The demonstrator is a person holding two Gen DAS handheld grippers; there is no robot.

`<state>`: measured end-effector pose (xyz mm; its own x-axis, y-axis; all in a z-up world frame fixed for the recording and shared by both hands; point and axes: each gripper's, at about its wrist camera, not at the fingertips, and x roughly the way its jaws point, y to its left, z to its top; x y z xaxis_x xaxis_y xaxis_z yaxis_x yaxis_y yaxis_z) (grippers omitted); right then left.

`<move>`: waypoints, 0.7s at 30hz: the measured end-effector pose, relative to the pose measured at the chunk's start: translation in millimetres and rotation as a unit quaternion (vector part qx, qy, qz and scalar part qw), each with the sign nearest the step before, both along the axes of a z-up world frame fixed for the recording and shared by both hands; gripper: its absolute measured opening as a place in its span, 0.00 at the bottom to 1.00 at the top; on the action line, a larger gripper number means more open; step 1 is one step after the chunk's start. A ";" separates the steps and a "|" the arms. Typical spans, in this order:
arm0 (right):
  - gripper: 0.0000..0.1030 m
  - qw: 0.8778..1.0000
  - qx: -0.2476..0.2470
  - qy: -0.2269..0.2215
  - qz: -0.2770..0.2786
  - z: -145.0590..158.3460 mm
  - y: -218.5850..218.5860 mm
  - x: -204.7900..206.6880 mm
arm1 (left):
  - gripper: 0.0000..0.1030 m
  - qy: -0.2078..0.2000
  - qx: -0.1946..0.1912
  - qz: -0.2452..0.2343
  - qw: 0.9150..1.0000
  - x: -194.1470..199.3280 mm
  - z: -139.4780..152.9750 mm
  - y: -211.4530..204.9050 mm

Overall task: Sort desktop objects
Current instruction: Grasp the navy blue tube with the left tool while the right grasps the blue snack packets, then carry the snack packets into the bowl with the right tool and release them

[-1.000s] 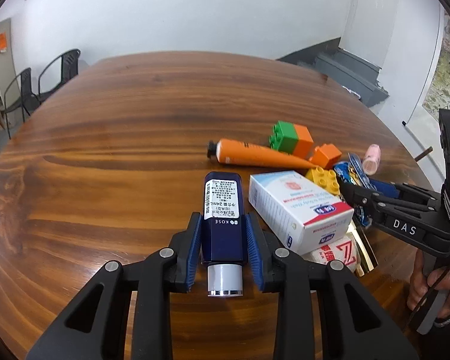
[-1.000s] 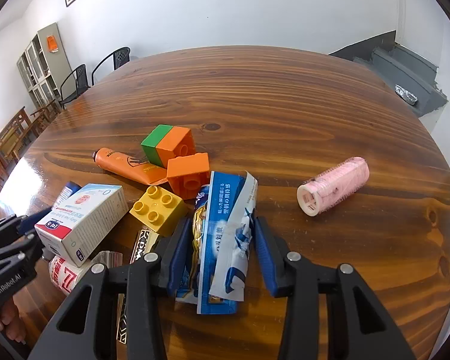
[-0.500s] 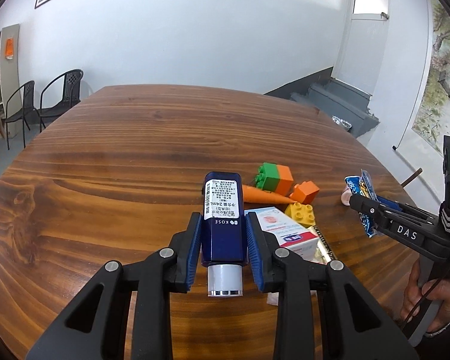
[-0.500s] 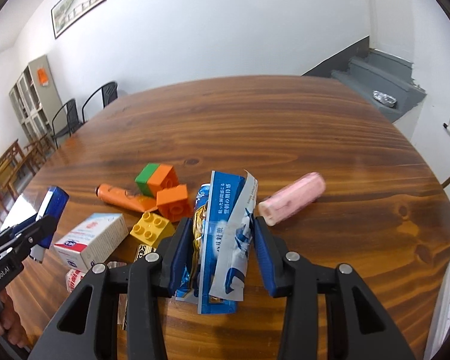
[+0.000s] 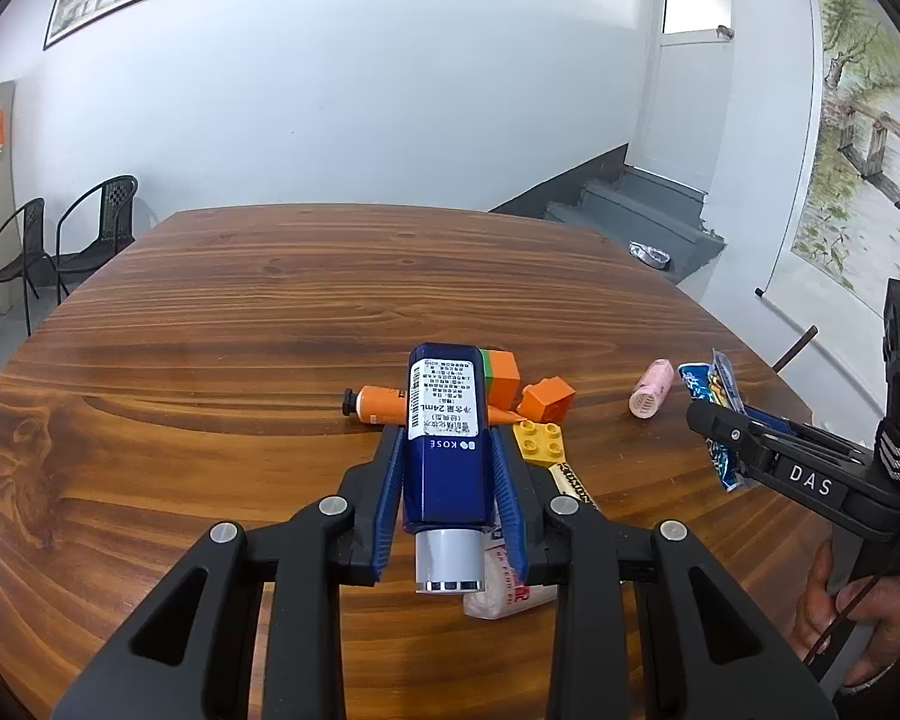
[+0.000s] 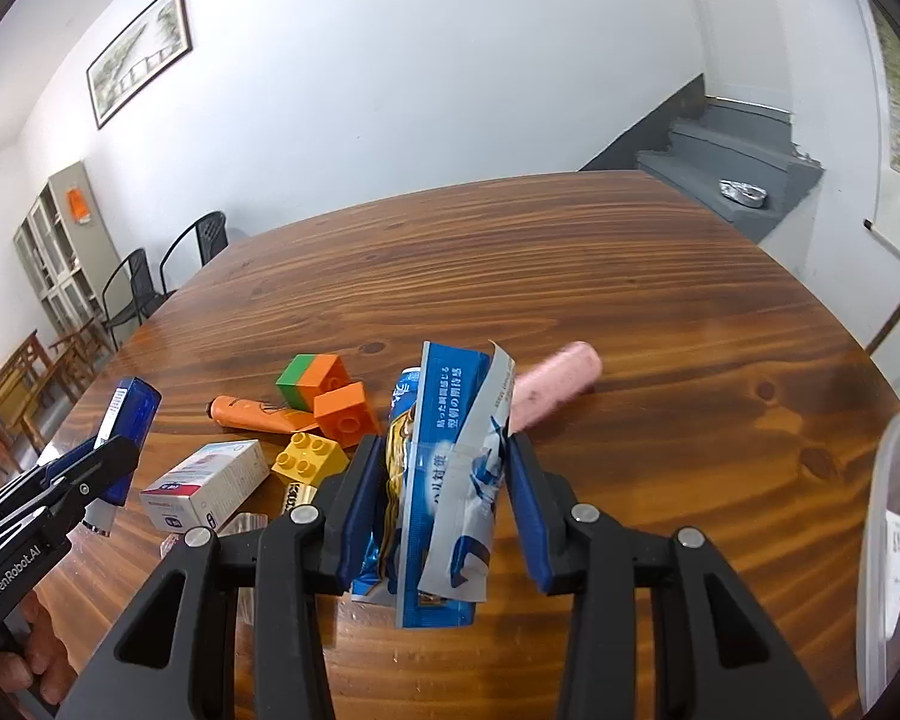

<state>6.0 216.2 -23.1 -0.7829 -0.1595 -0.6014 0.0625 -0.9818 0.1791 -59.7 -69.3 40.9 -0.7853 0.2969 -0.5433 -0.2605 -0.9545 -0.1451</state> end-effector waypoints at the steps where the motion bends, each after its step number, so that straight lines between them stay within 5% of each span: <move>1: 0.44 1.000 0.000 0.001 -0.005 -0.5 2.7 3.0 | 0.31 -0.004 0.003 -0.003 1.000 0.3 -0.4 2.9; 21: 0.44 0.992 -0.027 0.025 -0.122 6.2 106.5 83.7 | 0.31 -0.006 -0.025 -0.103 0.994 30.6 6.5 95.9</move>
<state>89.7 322.7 -16.8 -0.8312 0.0068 -0.5559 -0.1651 -0.9578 0.2352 -29.1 26.6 47.4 -0.7047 0.4226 -0.5699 -0.4490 -0.8876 -0.1031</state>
